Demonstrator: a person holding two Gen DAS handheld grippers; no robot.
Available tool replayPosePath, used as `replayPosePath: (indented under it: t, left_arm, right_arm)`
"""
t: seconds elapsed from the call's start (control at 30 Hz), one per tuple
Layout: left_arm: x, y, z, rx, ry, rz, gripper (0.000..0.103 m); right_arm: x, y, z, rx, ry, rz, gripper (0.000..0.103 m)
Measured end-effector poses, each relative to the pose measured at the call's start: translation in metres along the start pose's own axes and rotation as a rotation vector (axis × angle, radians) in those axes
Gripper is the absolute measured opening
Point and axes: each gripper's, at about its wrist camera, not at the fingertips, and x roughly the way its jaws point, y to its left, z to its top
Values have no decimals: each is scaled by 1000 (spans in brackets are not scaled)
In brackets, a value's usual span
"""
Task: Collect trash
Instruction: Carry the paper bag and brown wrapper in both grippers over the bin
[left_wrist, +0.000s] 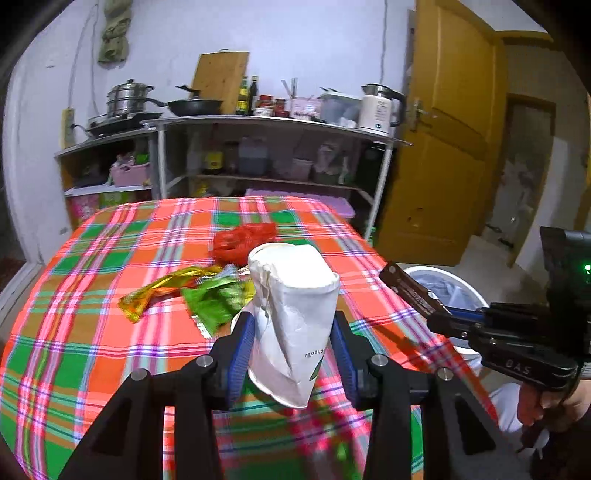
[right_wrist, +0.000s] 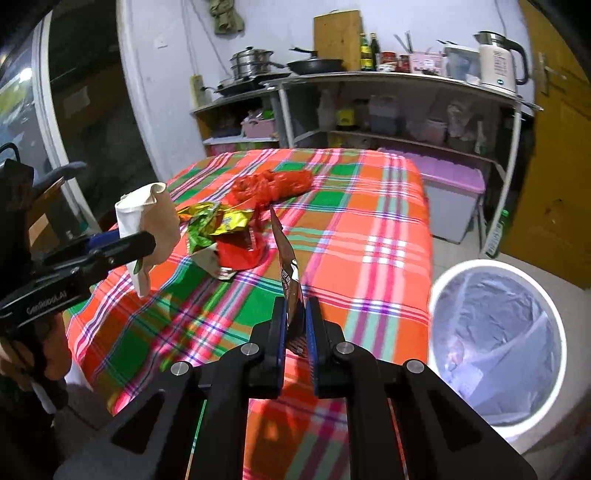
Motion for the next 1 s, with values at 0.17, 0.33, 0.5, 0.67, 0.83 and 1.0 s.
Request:
replayPosePath:
  t: [0.17,0.33,0.5,0.67,0.83,1.0]
  left_arm:
    - [8,-30,3,29,7,-56,42]
    - [18,-59,10,62,10,-110,42]
    - [31,-88,18,90,16,-169,42]
    - [46,-115,23,122,22,-216,42]
    - [65,-138,26,138,44,-261,42]
    - [86,-161,23,159,71,-290,43]
  right_arm:
    - [-15,-19,-6,41,-17,-33,10]
    - [-29,-42,-14,87,-27,-74,10]
    - [-43,-65,-22,131,-42,-112,10]
    - [-55,-90,-32,187,-50,-148,11]
    - [-61,-113,-41,233,-50,-180,11]
    - [-61,-133,-50,278,-34,-204,11]
